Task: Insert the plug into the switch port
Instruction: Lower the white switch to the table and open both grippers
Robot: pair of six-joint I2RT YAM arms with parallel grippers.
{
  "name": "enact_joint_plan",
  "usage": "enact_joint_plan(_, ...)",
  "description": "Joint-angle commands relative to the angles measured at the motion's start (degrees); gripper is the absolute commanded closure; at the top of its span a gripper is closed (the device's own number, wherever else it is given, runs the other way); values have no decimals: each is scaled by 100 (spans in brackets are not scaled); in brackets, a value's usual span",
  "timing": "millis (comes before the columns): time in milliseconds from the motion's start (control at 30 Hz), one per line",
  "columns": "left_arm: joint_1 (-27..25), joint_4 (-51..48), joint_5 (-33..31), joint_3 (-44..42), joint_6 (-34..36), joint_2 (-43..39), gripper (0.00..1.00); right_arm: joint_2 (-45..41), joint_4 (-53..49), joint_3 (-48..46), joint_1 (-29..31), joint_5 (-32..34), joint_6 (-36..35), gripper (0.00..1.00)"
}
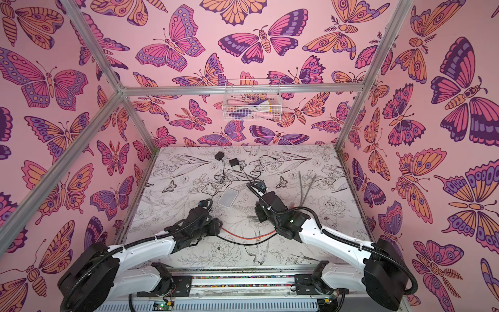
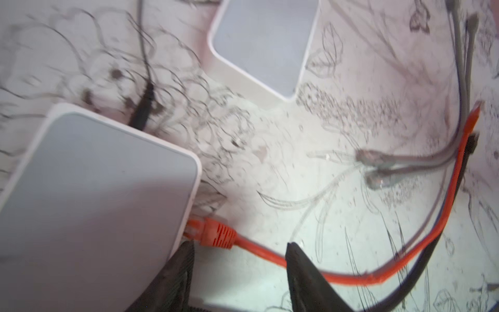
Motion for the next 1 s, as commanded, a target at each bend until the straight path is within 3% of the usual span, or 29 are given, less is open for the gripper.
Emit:
enact_joint_plan(0, 357, -382, 161, 162, 419, -126, 42, 10, 63, 47, -26, 73, 111, 63)
enact_joint_plan(200, 392, -694, 328, 549, 766, -438, 41, 29, 53, 33, -49, 75, 78, 63)
enact_joint_plan(467, 392, -1085, -15, 1317, 1196, -450, 38, 231, 62, 173, -139, -5, 95, 63)
enact_joint_plan(733, 411, -1272, 206, 2663, 1755, 1085, 36, 623, -232, 544, -893, -715, 262, 60)
enact_joint_plan(967, 413, -1257, 574, 3567, 1856, 1926, 35, 1593, -338, 1390, -2150, -1598, 298, 57)
